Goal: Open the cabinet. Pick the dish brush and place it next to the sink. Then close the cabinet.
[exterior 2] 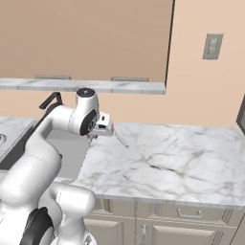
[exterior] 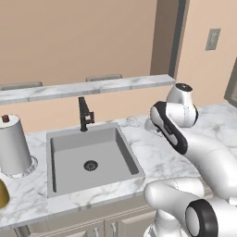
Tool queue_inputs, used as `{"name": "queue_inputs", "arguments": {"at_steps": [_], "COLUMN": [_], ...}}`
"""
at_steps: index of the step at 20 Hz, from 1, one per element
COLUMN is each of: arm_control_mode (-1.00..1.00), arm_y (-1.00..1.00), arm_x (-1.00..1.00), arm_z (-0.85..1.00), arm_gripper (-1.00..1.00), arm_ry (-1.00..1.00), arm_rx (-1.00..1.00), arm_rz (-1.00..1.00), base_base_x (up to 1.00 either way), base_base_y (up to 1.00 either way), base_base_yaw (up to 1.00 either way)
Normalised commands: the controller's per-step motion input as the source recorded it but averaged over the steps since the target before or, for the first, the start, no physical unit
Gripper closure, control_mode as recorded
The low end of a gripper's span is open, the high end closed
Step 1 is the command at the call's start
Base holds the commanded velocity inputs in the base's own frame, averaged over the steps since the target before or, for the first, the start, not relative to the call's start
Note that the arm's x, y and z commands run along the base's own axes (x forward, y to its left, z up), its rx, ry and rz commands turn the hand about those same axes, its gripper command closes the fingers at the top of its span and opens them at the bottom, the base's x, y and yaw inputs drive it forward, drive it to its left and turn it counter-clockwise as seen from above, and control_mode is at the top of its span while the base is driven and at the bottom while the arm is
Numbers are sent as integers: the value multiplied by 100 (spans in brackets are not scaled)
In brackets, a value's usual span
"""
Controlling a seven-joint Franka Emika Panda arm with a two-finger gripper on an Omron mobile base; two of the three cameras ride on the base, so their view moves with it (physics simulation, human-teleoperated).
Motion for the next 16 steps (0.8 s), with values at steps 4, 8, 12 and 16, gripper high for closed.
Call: {"name": "queue_inputs", "arguments": {"at_steps": [4, 8, 12, 16], "arm_control_mode": [-100, -100, -100, -100], "arm_y": [13, 13, 9, 7], "arm_x": [4, 9, 25, 27], "arm_z": [-34, -31, -40, -41], "arm_gripper": [100, 100, 100, 100], "arm_ry": [1, 1, 3, 4], "arm_rx": [0, 0, 0, 0], "arm_rz": [0, 0, 0, 0], "base_base_x": [0, 0, 0, 0], "base_base_y": [0, 0, 0, 0], "base_base_yaw": [0, 0, 0, 0]}}
